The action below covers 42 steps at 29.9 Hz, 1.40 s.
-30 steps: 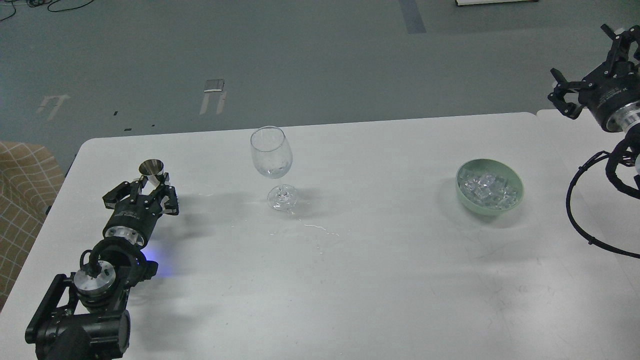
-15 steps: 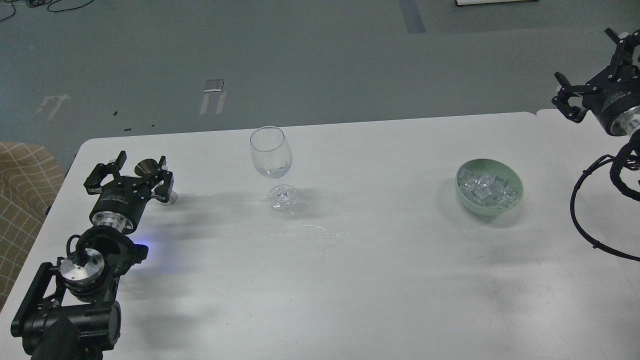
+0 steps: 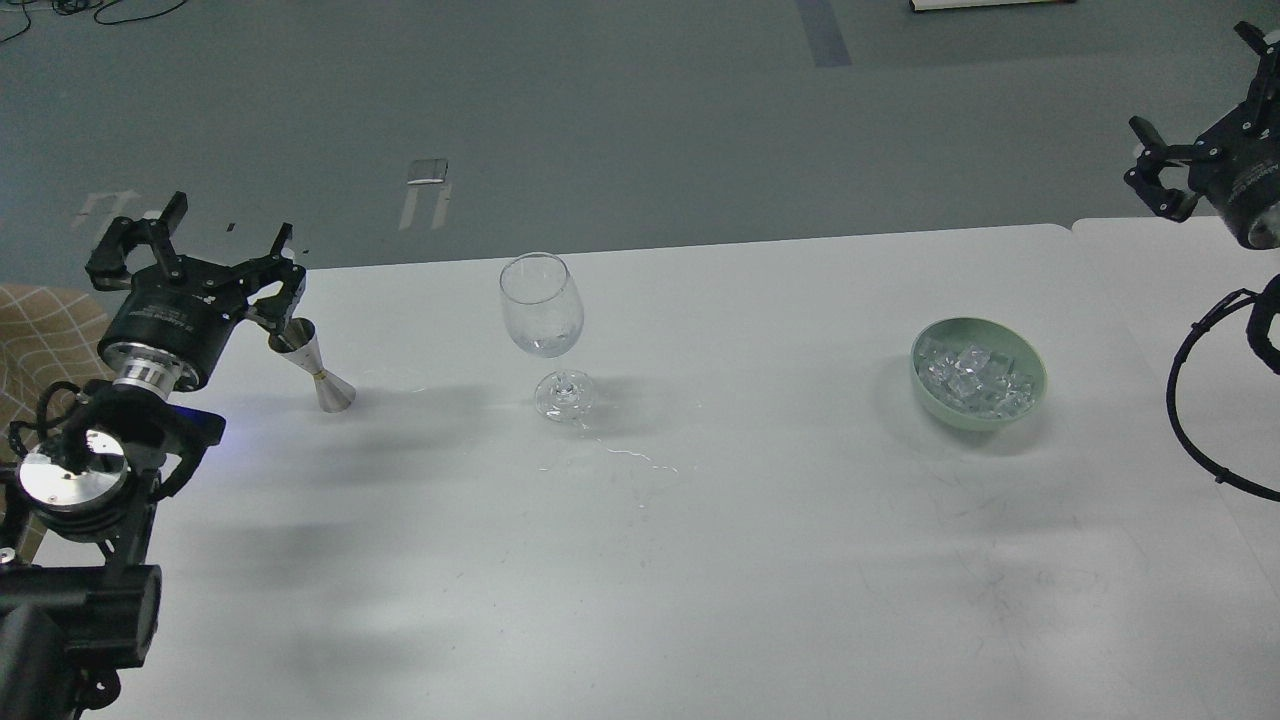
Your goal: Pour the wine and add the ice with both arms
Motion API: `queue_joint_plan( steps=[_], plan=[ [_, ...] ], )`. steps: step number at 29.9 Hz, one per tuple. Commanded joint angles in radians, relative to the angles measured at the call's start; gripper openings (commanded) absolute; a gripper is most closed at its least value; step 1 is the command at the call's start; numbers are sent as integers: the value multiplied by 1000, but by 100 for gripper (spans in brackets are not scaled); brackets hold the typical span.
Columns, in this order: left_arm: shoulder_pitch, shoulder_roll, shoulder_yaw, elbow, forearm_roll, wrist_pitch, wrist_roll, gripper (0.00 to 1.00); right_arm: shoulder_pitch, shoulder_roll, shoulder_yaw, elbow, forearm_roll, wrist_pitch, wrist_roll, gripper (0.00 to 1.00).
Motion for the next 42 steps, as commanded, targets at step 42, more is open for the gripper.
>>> queue_joint_plan(
  steps=[42],
  plan=[
    [-264, -3, 142, 202, 365, -35, -439, 98, 187, 19, -190, -41, -347, 14, 2, 100]
  ],
)
